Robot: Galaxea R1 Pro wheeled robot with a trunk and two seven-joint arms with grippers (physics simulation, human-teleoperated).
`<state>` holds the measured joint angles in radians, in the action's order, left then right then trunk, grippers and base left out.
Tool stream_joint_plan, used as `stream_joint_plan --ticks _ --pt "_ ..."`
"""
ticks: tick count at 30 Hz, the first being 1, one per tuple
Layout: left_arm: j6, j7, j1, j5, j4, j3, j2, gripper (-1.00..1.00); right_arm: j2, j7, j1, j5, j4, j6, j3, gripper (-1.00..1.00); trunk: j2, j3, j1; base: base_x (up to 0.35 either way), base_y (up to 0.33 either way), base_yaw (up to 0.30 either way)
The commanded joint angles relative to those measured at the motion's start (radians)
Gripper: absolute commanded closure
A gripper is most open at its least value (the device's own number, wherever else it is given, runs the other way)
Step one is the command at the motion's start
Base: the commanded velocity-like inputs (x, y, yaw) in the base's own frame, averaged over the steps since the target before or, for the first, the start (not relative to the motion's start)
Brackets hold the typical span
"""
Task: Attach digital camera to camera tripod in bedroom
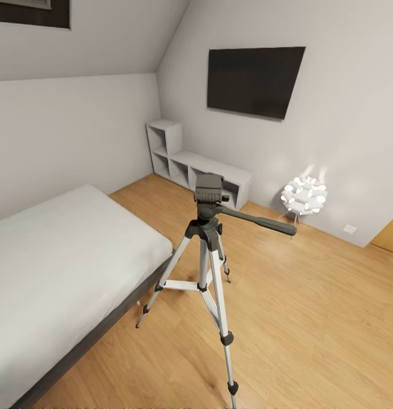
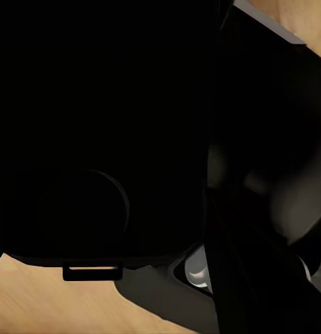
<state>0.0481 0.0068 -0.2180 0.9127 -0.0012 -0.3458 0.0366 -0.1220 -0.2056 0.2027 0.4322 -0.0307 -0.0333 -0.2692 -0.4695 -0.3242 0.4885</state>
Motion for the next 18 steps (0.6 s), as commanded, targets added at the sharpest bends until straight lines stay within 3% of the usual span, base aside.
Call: stream_joint_plan --ticks 1,18 --pt "0.004 0.002 0.0 0.006 0.0 -0.009 0.0 1.0 -0.001 -0.002 0.001 0.008 -0.003 -0.003 -0.008 -1.0 -0.001 -0.003 0.0 0.0 0.0 0.0" --pt "0.004 0.002 -0.001 0.006 0.0 -0.009 0.0 1.0 0.0 -0.002 0.001 0.01 -0.003 -0.003 -0.008 -1.0 -0.001 -0.022 0.0 0.0 0.0 0.0"
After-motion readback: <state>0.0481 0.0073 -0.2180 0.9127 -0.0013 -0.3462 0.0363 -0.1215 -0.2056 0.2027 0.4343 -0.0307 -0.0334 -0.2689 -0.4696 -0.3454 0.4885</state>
